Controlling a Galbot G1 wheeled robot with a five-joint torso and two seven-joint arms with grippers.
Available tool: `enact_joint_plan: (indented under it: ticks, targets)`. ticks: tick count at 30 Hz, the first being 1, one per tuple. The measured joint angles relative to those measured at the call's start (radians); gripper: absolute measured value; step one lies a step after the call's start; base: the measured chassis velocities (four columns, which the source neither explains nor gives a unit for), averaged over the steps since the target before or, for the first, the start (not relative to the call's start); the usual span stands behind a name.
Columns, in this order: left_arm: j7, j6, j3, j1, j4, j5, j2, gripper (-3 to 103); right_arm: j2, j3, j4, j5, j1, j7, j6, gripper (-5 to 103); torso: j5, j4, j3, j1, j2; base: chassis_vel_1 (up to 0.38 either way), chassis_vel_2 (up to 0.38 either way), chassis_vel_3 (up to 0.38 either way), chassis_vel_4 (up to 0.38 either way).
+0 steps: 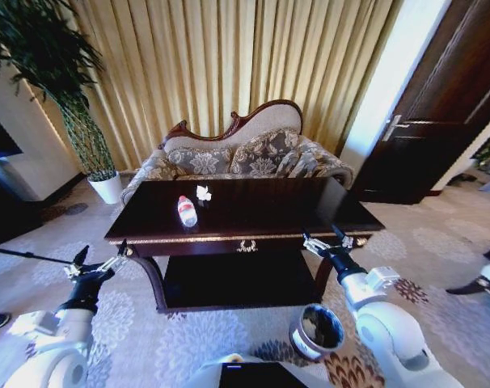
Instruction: Move to the front of the table and place the trash on the table into the trash bin.
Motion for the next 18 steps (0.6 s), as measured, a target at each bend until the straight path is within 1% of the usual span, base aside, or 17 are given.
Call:
enact_joint_plan:
  ticks: [4,7,10,13,16,18]
  targets:
    - [0.0,0.0,0.0,0.0,0.0,0.0,0.0,100,0.0,-0.005,-0.001,-0.002,0.001,0.0,-0.003,100,-0.0002,-0.0001,0.0,0.001,0.0,-0.249,0.218,0.249,-0.234]
    - [0.0,0.0,0.0,0.0,0.0,0.0,0.0,100,0.0,-0.007,0.0,-0.002,0.001,0.002,-0.015,100,-0.0002,0.0,0.0,0.001,0.0,-0.16,0.187,0.177,-0.17]
    - [0.0,0.0,0.0,0.001,-0.003,0.0,-0.001,100,0.0,-0.012,-0.004,0.0,0.003,0.004,-0.022,100,-0.0003,0.0001,0.0,0.001,0.0,-0.065,0.068,0.049,-0.061]
    - [0.0,0.0,0.0,0.003,-0.007,0.0,-0.001,100,-0.004,-0.018,-0.013,0.008,0.006,0.007,-0.027,100,-0.0003,-0.0002,0.0,-0.001,0.0,0.0,0.0,0.0,0.0]
    - [0.0,0.0,0.0,0.007,-0.013,0.0,0.0,100,-0.023,-0.024,-0.021,0.03,0.016,0.008,-0.044,100,-0.0001,-0.0003,-0.001,-0.001,0.001,0.0,0.0,0.0,0.0]
    - [0.0,0.0,-0.002,0.01,-0.017,0.0,0.003,100,-0.056,-0.03,-0.021,0.073,0.036,0.009,-0.071,100,-0.0001,-0.0002,-0.001,-0.001,0.001,0.015,-0.026,-0.008,0.019]
